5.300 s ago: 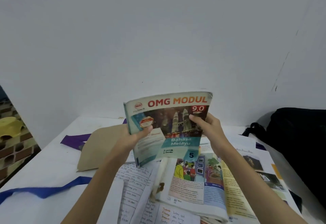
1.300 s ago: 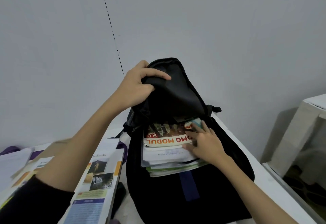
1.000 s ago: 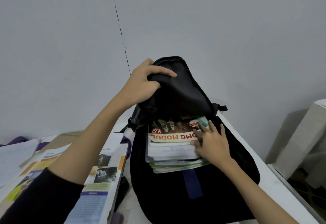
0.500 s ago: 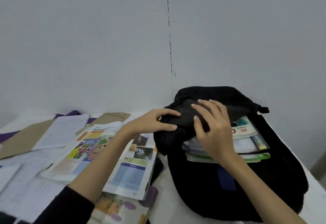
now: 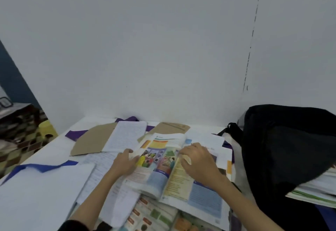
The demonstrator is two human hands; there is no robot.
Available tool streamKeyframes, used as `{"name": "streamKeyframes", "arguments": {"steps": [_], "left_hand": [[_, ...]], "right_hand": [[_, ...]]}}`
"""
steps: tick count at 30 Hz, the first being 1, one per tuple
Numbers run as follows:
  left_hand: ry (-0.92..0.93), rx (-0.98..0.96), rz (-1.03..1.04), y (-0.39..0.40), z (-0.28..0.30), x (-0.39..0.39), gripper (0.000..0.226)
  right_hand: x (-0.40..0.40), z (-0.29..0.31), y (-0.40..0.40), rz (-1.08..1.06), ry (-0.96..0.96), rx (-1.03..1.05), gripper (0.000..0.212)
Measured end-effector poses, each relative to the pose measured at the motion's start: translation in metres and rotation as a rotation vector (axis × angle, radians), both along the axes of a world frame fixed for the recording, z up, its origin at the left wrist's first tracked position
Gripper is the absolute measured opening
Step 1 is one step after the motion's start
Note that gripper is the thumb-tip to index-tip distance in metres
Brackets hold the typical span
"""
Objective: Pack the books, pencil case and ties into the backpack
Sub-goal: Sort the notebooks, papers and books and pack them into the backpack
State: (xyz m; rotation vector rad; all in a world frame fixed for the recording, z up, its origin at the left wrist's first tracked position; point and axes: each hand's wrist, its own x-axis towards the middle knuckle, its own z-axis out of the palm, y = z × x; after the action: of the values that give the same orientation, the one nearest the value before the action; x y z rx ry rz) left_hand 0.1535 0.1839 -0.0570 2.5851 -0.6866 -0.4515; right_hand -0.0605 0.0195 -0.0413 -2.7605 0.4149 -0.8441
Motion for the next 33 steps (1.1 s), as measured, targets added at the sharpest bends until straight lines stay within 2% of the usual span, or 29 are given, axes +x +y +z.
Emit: {"name": "streamKeyframes", "arguments": {"steps": [2,4,6,9,11,14,17,19,22,27,30,33], "left_hand": [[0.017,0.029,-0.022,0.006,-0.006,0.012,0.053],[-0.006,0.005,-0.047,0.007,-0.010,0.023,0.053],[-0.017,0.004,-0.078,0.004,-0.009,0.031,0.050],[-0.027,0.043,-0.129,0.000,-0.008,0.039,0.046],[-0.021,-0.004,-0.129,-0.003,-0.012,0.043,0.032],[0.135,-0.174,-0.051,-0.002,-0.021,0.056,0.043],[0.397,-0.308,-0.043,0.002,-0.015,0.064,0.020],[0.505,-0.307,-0.094,0.003,-0.009,0.066,0.021],[0.520,-0.325,-0.168,0.001,0.003,0.067,0.033],[0.557,-0.456,-0.277,0.000,0.040,0.060,0.019],[0.633,-0.562,-0.369,-0.005,0.069,0.041,0.017],[0.635,-0.583,-0.481,-0.023,0.086,0.013,0.017]], "right_hand": [[0.023,-0.013,0.005,-0.050,0.247,0.088,0.032],[0.039,-0.024,0.015,-0.087,0.316,0.210,0.031],[0.047,-0.031,0.022,-0.136,0.234,0.344,0.028],[0.054,-0.030,0.030,-0.214,0.145,0.418,0.025],[0.056,-0.029,0.032,-0.255,0.112,0.455,0.023],[0.060,-0.030,0.037,-0.303,0.075,0.485,0.019],[0.063,-0.032,0.042,-0.338,0.024,0.503,0.017],[0.066,-0.032,0.044,-0.349,0.008,0.519,0.017],[0.069,-0.033,0.044,-0.366,-0.001,0.545,0.014],[0.067,-0.015,0.033,-0.352,0.011,0.718,0.004],[0.055,0.013,0.025,-0.320,0.004,0.919,0.015],[0.034,0.045,0.016,-0.304,-0.110,1.014,0.025]]}}
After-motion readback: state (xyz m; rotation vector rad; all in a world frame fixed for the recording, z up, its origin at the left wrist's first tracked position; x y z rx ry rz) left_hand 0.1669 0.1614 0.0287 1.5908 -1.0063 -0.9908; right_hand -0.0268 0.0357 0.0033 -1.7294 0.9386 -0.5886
